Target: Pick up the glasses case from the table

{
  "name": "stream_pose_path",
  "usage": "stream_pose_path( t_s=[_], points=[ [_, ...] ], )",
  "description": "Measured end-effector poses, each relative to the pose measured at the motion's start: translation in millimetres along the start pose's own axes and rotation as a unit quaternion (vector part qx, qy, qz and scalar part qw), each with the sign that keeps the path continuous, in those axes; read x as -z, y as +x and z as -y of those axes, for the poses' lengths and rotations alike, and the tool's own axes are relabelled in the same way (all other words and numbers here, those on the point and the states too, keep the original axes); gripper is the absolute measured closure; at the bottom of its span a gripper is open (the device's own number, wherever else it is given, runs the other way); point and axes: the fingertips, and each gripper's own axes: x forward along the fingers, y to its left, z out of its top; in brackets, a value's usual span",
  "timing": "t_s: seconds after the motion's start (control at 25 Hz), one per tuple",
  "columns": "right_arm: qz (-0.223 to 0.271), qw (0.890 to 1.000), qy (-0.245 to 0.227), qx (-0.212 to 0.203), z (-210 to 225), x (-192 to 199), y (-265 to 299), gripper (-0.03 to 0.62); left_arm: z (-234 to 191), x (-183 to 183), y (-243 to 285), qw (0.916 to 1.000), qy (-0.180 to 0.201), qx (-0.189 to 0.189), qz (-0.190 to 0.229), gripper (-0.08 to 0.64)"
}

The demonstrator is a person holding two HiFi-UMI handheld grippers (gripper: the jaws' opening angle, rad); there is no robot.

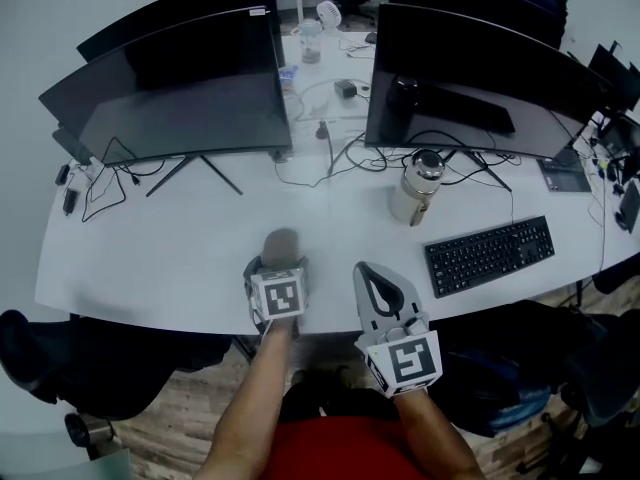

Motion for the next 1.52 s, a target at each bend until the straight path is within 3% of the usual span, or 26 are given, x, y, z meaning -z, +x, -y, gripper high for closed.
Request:
stream_pose_path(
  t_s=[0.16,0.32,0.48,0.76,0.96,1.2,1.52],
  points=[
    [-0.007,1.000,0.004,0.003,7.9,4.7,-1.7,0.592,3.2,5.7,8.9,0.9998,0.013,-0.001,-0.016,0.167],
    [-0.014,1.000,0.016,0.005,14.1,13.5,-1.9,0.592,0.4,2.2,11.4,0.9998,0.018,-0.010,-0.007,0.169],
    [-0.015,0.999,0.032,0.005,15.0,18.9,-4.1,0.592,0.7,0.6,3.6,0.9999,0.011,0.004,-0.004,0.170],
    [0.002,0.999,0.046,0.002,12.4,10.5,-3.9,0.592,8.1,-35.8,-51.6,0.9951,0.020,0.060,0.076,0.170],
    [0.015,0.999,0.050,-0.006,0.2,-0.8,-5.9,0.592,9.5,-63.3,-109.1,0.9846,0.026,0.087,0.150,0.170],
    [0.040,0.998,0.044,-0.019,-20.3,-26.9,-8.0,0.592,8.9,-91.5,-180.0,0.9645,0.035,0.112,0.237,0.170],
    [0.071,0.997,0.018,-0.029,-44.3,-60.2,-19.5,0.592,6.0,-102.5,-241.9,0.9439,0.050,0.128,0.300,0.170]
  ],
)
